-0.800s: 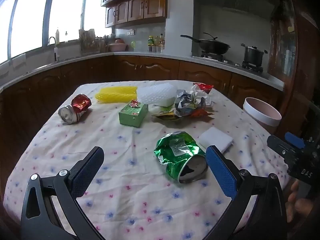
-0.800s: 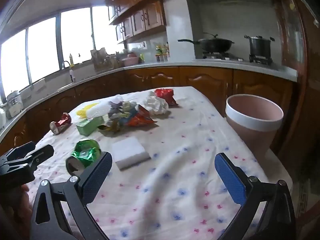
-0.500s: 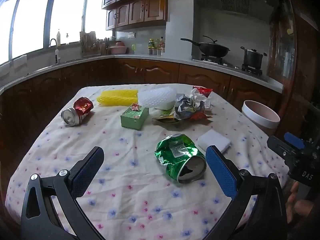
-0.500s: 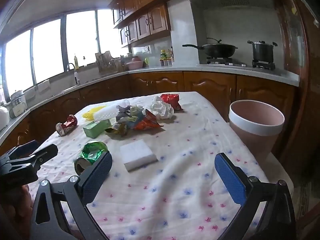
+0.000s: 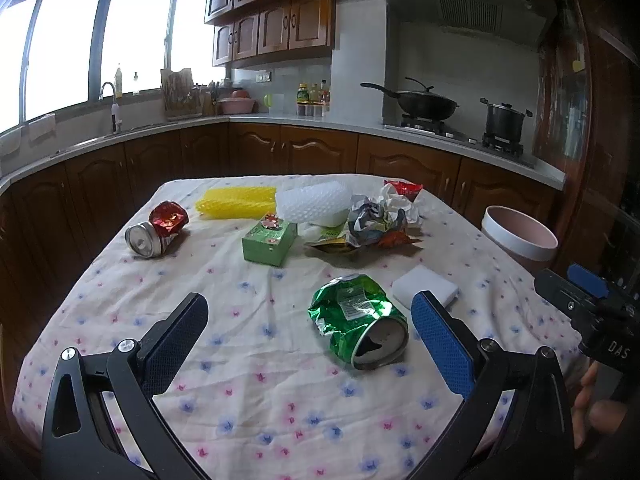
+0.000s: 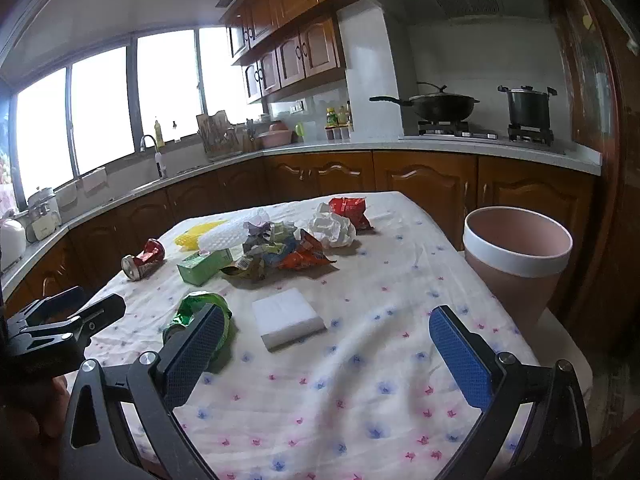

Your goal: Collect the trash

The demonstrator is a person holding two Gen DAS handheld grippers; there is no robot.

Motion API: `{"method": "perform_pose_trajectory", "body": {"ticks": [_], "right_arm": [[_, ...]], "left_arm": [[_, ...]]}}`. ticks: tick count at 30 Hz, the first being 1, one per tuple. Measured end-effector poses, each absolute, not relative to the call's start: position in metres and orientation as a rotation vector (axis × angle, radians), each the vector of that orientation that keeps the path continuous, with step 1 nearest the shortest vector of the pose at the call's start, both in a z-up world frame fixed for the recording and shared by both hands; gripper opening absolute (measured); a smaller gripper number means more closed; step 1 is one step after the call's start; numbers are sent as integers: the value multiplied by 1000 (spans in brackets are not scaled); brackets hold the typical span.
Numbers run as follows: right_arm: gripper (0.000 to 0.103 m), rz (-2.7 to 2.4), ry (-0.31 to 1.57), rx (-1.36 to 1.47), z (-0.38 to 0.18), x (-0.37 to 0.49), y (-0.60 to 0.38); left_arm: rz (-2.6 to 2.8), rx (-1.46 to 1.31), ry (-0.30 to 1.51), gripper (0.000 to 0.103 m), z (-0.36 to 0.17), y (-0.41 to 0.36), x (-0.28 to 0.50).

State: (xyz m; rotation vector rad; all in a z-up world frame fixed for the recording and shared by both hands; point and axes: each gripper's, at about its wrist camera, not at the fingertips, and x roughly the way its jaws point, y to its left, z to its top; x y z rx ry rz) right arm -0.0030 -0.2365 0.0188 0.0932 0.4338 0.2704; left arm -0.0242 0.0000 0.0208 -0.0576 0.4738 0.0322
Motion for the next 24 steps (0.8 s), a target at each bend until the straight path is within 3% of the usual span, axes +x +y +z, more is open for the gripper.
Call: {"method": "perform_pose_trajectory", "body": {"ticks": [24], "right_arm": [[103,282,433,104,22,-3,-232]], "left_arm": [[31,-71,470,103,21,3,-25]]}}
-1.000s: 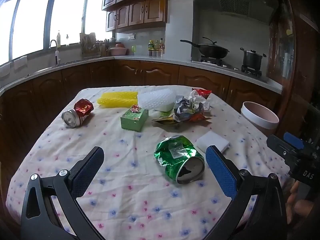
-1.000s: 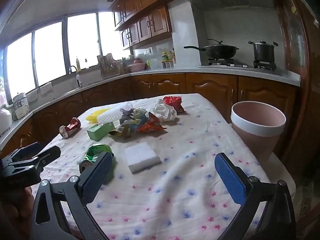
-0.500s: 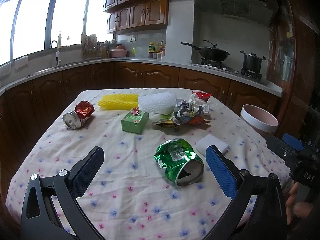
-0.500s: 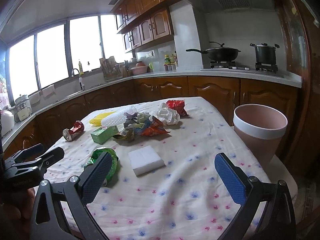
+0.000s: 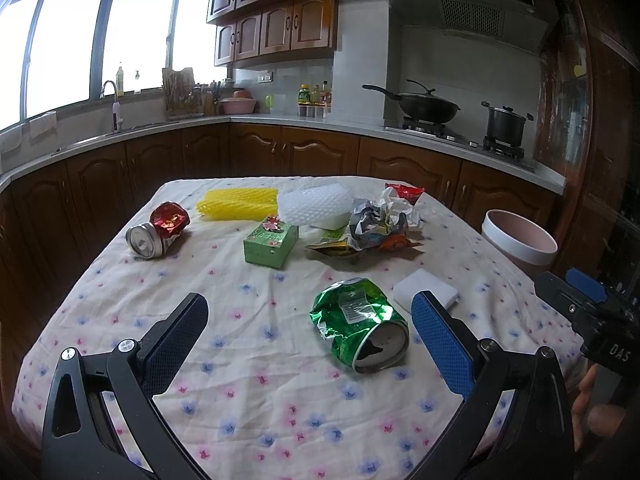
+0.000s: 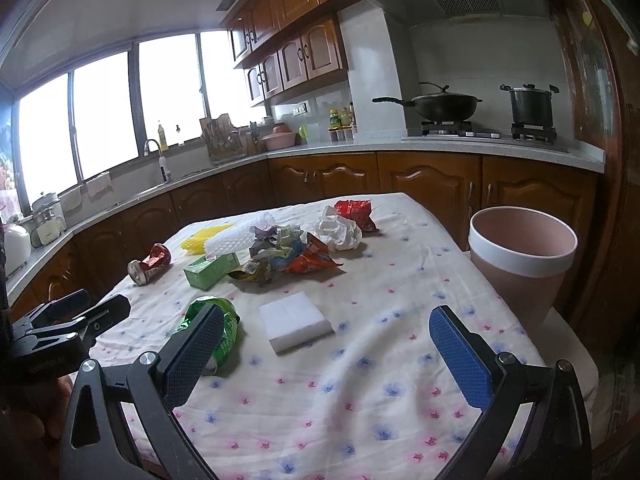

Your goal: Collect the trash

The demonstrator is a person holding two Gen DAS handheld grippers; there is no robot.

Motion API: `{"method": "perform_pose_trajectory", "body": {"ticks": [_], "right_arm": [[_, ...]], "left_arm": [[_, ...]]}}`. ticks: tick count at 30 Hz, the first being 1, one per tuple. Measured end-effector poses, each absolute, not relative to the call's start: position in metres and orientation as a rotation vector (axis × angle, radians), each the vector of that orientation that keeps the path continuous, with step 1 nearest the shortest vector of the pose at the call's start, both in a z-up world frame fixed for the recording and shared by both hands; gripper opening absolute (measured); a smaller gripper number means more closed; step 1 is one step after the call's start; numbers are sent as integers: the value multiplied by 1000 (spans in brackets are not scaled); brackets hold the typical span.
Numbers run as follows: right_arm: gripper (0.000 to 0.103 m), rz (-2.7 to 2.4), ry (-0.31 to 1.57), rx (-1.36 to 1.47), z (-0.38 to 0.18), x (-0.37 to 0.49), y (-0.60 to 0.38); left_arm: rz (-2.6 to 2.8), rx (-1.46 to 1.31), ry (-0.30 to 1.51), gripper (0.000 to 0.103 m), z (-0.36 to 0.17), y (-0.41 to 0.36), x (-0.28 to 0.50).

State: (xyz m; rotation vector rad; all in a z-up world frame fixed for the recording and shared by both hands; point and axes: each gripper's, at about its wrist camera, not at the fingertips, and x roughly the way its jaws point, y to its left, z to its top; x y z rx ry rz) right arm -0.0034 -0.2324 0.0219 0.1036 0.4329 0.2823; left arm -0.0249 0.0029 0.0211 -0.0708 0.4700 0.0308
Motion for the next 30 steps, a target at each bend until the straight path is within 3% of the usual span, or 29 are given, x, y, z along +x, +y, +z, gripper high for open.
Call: {"method": "perform_pose_trajectory", "body": {"ticks": [30], "right_arm": [[103,289,437,111,19,0,-229]], "left_arm": [[28,-76,486,103,13,4,-18]]}}
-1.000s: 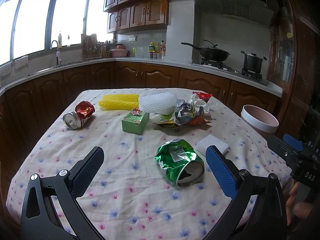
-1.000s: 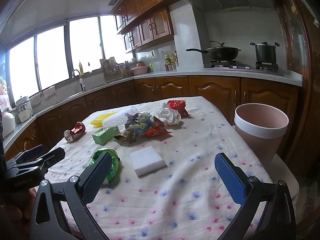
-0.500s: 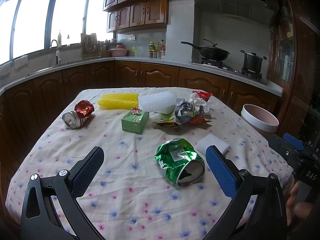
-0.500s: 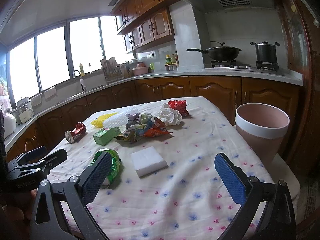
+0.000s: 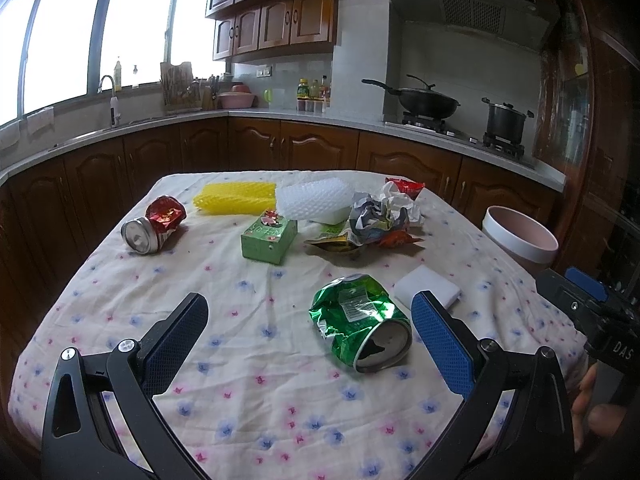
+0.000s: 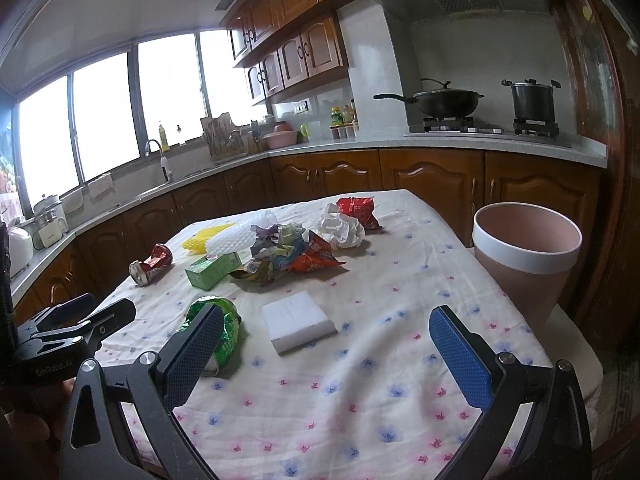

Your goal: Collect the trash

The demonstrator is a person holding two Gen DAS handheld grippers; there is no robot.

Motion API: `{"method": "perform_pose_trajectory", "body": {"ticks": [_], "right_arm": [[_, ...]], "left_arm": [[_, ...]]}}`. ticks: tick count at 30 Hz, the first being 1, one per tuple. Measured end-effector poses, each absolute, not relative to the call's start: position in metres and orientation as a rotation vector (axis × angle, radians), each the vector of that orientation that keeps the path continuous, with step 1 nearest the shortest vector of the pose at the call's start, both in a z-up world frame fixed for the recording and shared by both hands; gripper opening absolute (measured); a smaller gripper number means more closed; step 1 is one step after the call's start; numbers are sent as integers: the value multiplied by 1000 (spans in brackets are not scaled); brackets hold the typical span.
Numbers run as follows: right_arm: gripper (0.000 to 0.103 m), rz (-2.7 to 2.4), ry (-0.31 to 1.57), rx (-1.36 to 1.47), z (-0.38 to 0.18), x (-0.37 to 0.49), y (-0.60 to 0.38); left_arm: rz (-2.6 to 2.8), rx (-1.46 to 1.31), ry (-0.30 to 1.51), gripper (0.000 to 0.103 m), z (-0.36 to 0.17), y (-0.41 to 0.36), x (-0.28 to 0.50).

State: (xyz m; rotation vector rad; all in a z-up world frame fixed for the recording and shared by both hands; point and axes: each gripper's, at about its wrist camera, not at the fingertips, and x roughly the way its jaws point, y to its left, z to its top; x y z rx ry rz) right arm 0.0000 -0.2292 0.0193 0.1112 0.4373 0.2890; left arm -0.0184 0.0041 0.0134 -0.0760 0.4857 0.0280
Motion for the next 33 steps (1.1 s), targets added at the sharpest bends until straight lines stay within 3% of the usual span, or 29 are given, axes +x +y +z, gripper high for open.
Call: {"method": "perform_pose_trajectory", "body": {"ticks": [17,22,33], "right_arm": [[103,332,477,142,22,27,-235],[102,369,506,175,31,54,-238],[87,426,583,212,52,130,-237]], "left_arm": [[36,-85,530,103,19,17,20],[42,-96,551,99,28,27,47],[-24,28,641,85,39,24,128]]}}
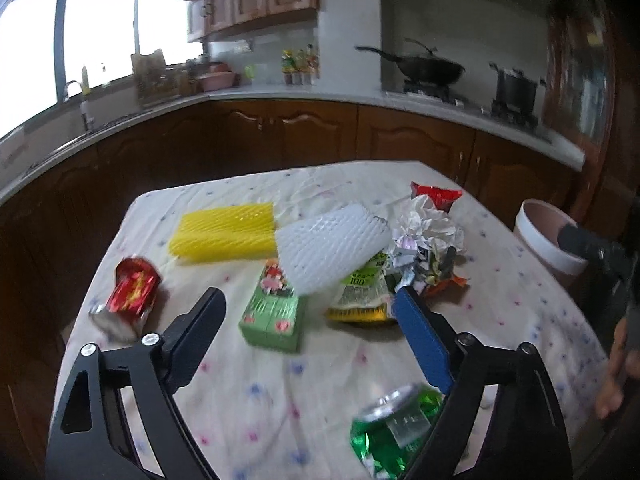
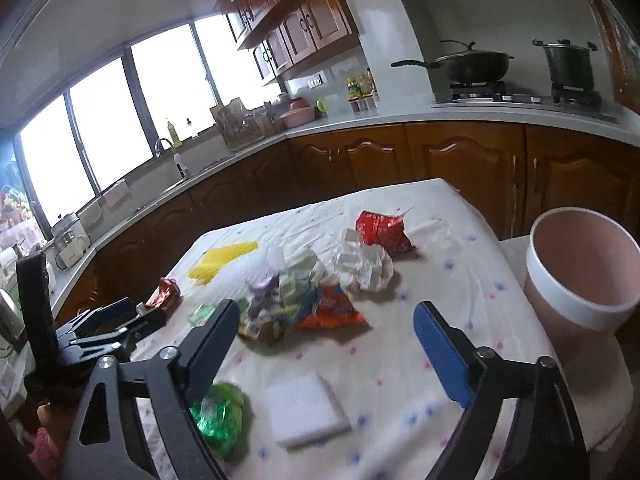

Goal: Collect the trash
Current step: 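Grasp the white foam net with the left tool while the right tool grasps crumpled paper, then carry the foam net and paper to the bin and release both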

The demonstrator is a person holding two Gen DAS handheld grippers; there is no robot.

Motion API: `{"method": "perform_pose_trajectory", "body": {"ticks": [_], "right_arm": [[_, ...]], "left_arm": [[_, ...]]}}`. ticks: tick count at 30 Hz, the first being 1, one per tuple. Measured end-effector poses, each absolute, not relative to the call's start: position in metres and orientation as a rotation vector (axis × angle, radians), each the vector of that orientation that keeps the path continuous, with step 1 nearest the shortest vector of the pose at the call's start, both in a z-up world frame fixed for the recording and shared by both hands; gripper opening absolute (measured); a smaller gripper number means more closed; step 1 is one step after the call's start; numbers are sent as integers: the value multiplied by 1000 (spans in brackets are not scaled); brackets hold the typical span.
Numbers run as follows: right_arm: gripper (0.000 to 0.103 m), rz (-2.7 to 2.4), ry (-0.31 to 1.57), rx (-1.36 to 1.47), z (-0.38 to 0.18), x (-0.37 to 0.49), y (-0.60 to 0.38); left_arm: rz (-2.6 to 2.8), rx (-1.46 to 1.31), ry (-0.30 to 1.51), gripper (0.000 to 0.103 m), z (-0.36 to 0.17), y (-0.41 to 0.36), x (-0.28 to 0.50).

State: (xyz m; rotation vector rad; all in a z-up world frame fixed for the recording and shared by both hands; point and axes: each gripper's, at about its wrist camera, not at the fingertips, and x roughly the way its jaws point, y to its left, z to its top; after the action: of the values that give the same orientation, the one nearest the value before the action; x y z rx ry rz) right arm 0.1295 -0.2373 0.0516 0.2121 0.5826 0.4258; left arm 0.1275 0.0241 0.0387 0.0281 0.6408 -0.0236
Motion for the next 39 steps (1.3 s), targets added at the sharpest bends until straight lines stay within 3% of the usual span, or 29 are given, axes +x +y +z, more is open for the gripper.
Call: {"method": "perform_pose_trajectory", "body": {"ticks": [13,16,17,19,21,23,25,28,39], "right_arm": [[53,441,781,196,23,238,-220],[52,440,807,190,15,253,-216],[52,440,815,192,13,257,-216],[51,432,833,176,7,266,-214],[42,431,857,176,0,274,-212],[23,432,884,171,-9,282,-209],[14,437,900,173,-14,284,-208],[10,449,879,170,-13,280,-210],[9,456,775,231,21,245,-233]], "left_arm": [[-108,162,773,83,21,9,200],[-119,201,791,80,14,4,211],[-120,210,800,73,11,2,215],[-127,217,824,49,4,0,221],[-147,207,855,18,-3,1,228],[-159,194,868,11,-7,2,231],[-166,182,855,9,-5,3,228],[-166,164,823,8,2,6,222],[-230,-15,728,8,50,8,200]]}}
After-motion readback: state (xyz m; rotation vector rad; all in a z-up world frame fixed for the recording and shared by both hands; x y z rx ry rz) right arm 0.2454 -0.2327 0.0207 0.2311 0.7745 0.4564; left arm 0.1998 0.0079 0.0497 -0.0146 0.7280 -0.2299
